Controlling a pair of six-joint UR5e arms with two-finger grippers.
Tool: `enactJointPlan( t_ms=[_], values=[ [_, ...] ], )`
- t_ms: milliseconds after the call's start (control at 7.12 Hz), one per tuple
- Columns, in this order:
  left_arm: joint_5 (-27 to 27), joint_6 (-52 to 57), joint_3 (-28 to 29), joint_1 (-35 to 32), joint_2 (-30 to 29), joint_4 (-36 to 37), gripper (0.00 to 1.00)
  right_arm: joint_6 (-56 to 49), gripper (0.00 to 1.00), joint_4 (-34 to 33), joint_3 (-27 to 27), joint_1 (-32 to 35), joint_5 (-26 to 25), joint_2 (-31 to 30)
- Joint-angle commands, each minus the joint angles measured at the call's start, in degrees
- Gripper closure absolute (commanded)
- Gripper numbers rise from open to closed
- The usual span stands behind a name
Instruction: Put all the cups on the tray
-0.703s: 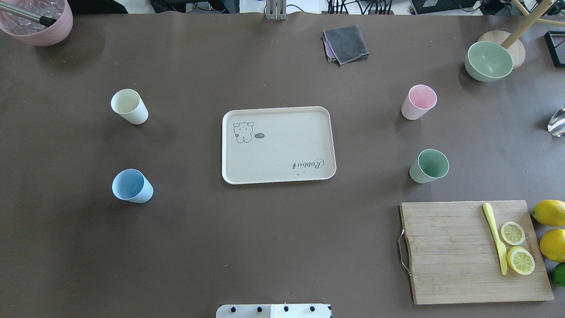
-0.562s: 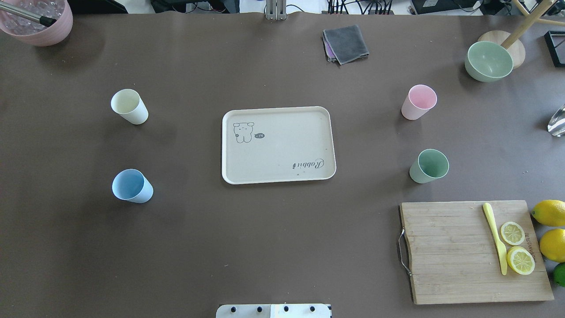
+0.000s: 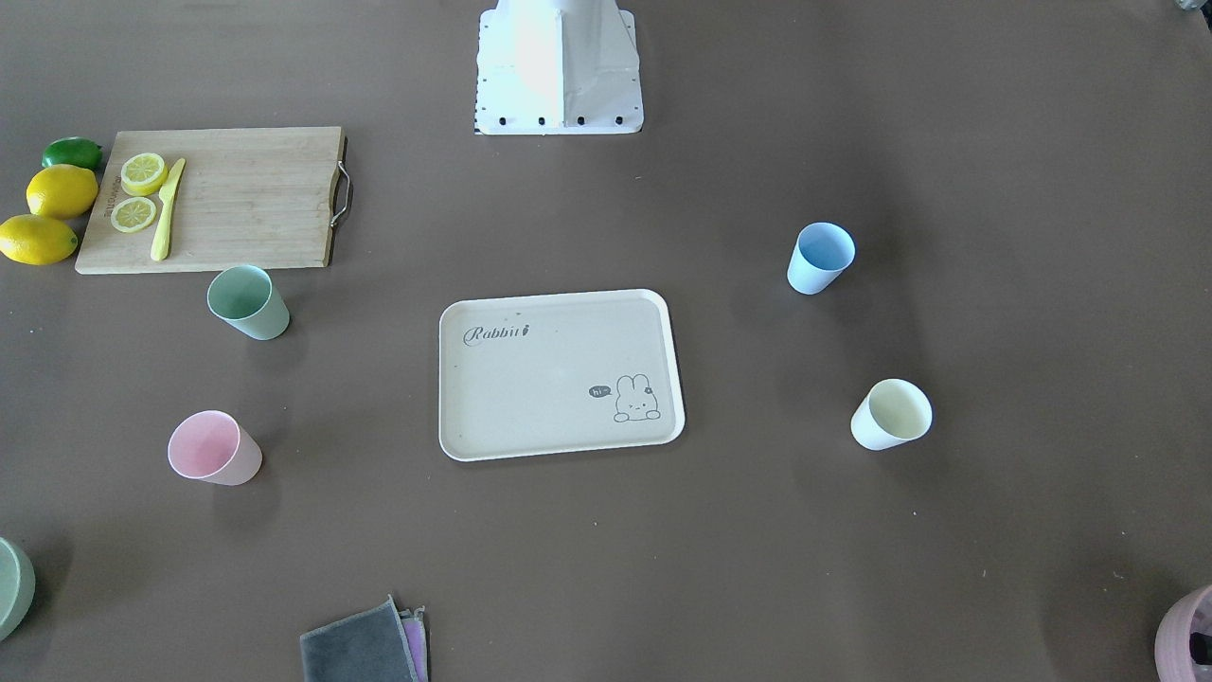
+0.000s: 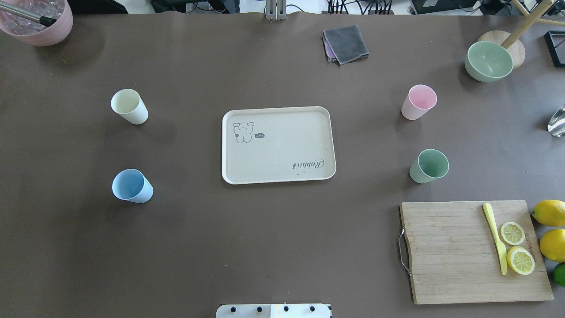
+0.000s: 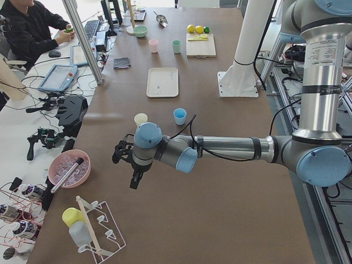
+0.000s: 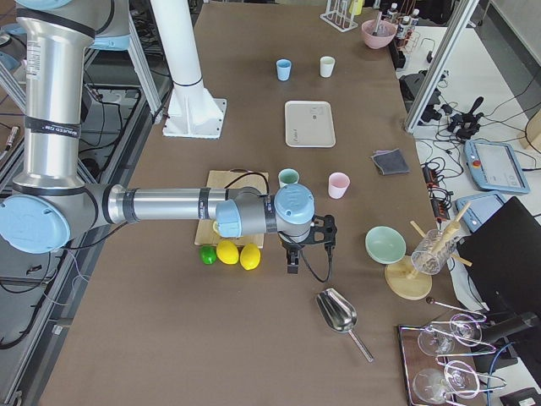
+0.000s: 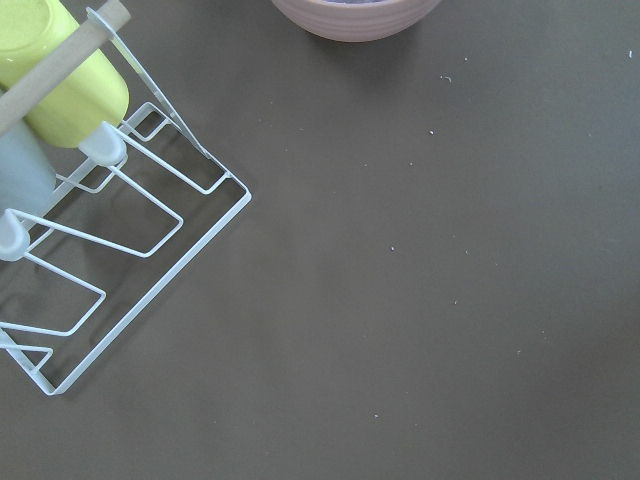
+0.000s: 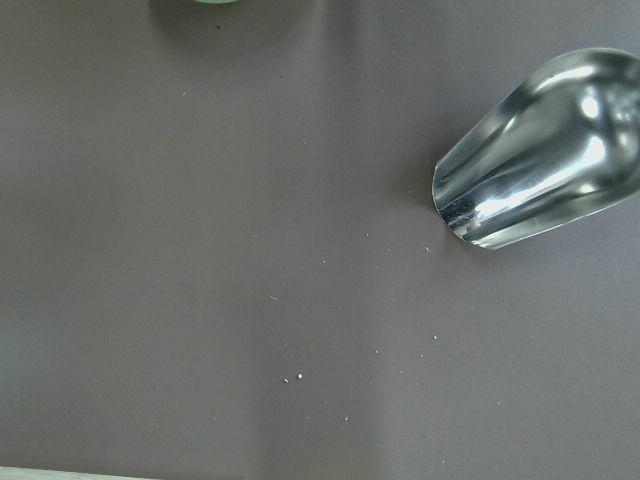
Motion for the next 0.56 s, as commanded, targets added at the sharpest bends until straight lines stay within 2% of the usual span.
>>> enactJointPlan(
  t_ms=[0,422],
  values=[
    [0.2,0.0,0.0,0.0,-0.1,0.1,0.02,0.0,0.00,-0.1,-0.1,0.0,0.0,0.0],
    [0.1,0.0,0.1,0.0,0.4,0.1,0.02,0.0,0.00,-0.1,-0.1,0.0,-0.3,0.1]
  ],
)
